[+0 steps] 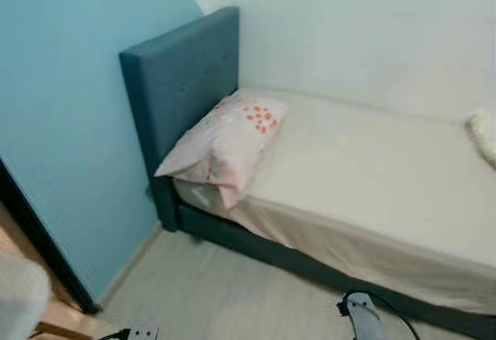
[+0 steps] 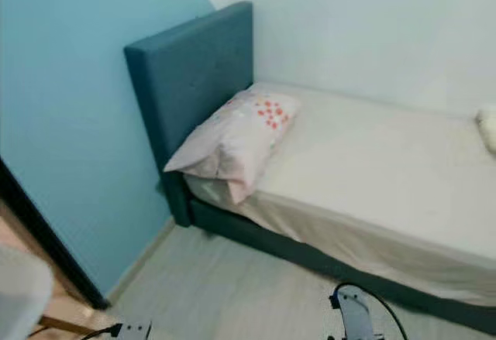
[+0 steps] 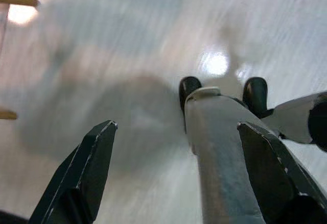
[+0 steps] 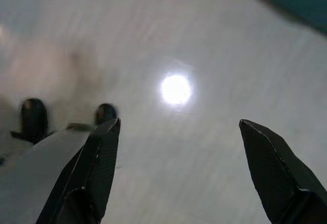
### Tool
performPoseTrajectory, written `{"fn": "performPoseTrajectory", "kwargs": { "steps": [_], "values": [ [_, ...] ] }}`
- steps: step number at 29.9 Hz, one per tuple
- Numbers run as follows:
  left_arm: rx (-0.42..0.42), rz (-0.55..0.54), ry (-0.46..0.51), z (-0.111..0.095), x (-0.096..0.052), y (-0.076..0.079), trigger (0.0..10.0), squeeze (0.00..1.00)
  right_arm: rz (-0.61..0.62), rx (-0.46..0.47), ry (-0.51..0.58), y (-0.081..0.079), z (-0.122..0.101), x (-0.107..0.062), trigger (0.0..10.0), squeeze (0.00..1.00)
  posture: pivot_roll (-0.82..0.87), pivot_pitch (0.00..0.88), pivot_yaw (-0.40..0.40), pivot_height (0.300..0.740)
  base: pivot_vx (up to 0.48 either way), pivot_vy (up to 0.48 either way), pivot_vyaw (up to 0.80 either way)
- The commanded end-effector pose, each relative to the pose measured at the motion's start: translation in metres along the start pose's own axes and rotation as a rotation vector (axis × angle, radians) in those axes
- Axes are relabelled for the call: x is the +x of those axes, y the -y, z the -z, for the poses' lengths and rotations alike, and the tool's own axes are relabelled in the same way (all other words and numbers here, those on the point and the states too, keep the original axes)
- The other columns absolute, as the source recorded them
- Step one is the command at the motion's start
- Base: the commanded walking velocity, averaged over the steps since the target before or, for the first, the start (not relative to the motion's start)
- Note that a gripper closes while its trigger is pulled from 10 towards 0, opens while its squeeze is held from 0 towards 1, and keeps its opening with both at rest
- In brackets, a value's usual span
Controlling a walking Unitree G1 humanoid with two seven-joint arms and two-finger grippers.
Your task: Clean up the room
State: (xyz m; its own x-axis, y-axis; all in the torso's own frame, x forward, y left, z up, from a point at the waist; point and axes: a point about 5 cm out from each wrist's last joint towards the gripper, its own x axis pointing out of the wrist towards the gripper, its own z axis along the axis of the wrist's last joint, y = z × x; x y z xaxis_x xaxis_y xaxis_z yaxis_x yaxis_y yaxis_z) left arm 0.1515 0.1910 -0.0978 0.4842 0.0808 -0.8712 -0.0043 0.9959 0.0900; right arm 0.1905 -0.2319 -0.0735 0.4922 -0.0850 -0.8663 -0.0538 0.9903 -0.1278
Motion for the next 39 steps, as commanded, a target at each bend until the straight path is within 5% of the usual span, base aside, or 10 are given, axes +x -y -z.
{"fn": "performPoseTrajectory", "kwargs": {
  "steps": [1,39],
  "values": [
    [0.014,0.000,-0.003,0.0002,0.0000,-0.0011,10.0,0.00,-0.010,0.011,0.002,-0.0038,-0.0008,0.0005,10.0,0.00,-0.03,0.000,-0.050,0.740,0.000,-0.472,0.00],
    [0.054,0.013,0.008,-0.0041,0.0005,-0.0005,10.0,0.00,-0.041,0.043,0.023,-0.0055,0.0007,0.0002,10.0,0.00,-0.04,0.000,-0.040,0.740,0.000,-0.475,0.00]
  ]
}}
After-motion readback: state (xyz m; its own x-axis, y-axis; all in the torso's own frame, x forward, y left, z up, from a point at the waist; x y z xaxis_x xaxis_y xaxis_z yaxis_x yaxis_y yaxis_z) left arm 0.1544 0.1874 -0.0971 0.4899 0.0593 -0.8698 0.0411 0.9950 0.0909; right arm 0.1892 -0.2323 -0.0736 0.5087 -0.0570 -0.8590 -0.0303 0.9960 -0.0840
